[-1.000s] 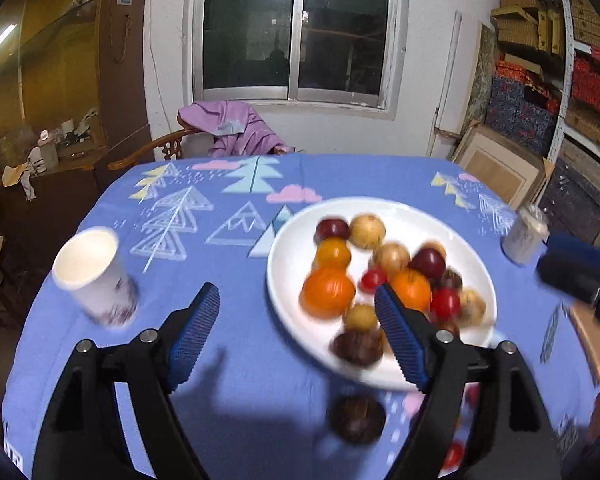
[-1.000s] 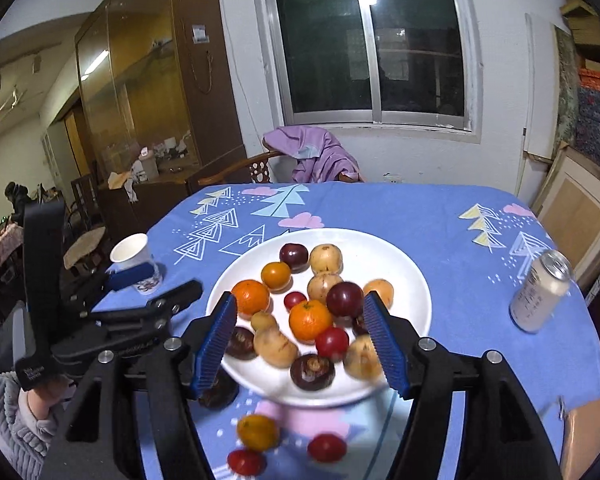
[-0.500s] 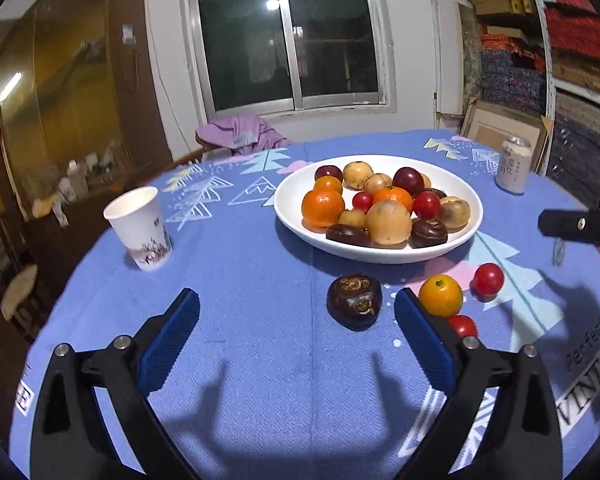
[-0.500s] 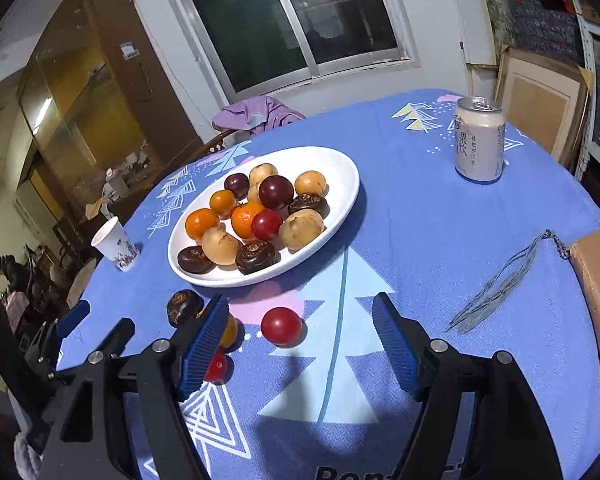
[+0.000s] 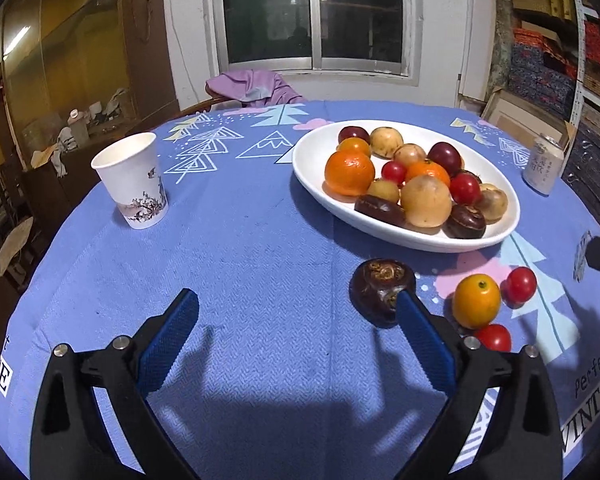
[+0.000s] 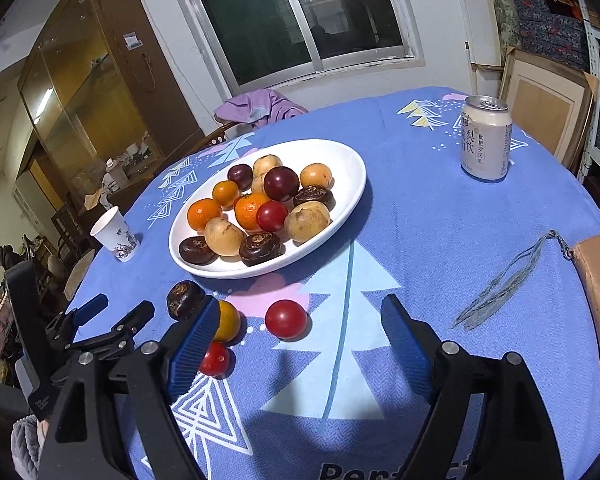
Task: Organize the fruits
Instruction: 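Move both tools back toward the last fruits on the cloth, then grasp a dark brown fruit with the left tool while the right tool grasps a red tomato, then carry both fruits over the plate and open both tools, then grasp a yellow-orange tomato with the left tool while the right tool grasps a small red tomato, then carry both tomatoes over the plate and open both tools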
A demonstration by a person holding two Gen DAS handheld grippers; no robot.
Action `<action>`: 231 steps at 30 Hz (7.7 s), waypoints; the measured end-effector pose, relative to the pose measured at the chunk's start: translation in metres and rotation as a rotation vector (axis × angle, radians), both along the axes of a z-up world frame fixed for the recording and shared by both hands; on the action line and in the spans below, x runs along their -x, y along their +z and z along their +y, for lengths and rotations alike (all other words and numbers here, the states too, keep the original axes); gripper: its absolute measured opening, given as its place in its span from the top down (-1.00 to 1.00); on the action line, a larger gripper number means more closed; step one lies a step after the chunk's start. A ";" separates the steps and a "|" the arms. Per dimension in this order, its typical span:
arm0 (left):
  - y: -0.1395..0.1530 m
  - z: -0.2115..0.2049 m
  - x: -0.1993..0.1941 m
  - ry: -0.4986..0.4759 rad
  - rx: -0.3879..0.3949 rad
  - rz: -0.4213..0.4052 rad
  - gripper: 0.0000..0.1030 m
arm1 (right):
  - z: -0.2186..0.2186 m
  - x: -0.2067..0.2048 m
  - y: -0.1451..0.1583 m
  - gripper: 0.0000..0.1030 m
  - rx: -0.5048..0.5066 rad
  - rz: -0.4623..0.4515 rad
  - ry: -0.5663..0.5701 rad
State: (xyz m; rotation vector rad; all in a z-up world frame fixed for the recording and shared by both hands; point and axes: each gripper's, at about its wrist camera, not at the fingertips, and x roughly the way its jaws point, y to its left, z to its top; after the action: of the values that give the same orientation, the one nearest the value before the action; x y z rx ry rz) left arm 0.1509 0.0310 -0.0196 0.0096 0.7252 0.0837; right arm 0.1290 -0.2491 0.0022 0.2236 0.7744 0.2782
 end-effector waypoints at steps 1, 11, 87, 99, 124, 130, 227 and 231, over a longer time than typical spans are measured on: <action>0.000 0.000 -0.002 0.005 0.001 0.002 -0.88 | 0.000 0.000 0.000 -0.62 -0.002 0.002 0.000; -0.002 -0.003 -0.017 0.031 -0.016 0.025 -0.88 | 0.000 0.001 0.001 -0.63 -0.008 0.002 0.007; 0.005 -0.004 -0.025 -0.143 0.083 0.067 0.16 | 0.024 -0.030 -0.027 0.38 0.041 0.108 0.128; 0.070 -0.029 -0.097 -0.130 0.157 -0.039 0.16 | 0.028 -0.088 0.064 0.39 -0.016 -0.076 0.059; 0.049 -0.032 -0.050 -0.145 0.109 -0.030 -0.52 | 0.012 -0.043 0.057 -0.47 -0.003 -0.137 0.035; 0.021 -0.059 -0.011 -0.257 0.080 0.040 -0.52 | -0.006 -0.006 0.036 -0.47 0.013 -0.107 0.035; 0.035 -0.050 -0.094 -0.106 -0.039 -0.086 -0.85 | 0.046 -0.088 0.022 -0.42 0.244 -0.111 0.023; 0.043 -0.046 -0.066 -0.125 -0.033 -0.100 -0.92 | 0.045 -0.058 0.033 -0.44 0.238 -0.154 0.021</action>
State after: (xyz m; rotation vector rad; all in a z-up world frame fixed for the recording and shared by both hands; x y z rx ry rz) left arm 0.2165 -0.0150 0.0238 0.0816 0.6217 -0.0237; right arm 0.1874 -0.2041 0.0350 -0.0303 0.6508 0.2183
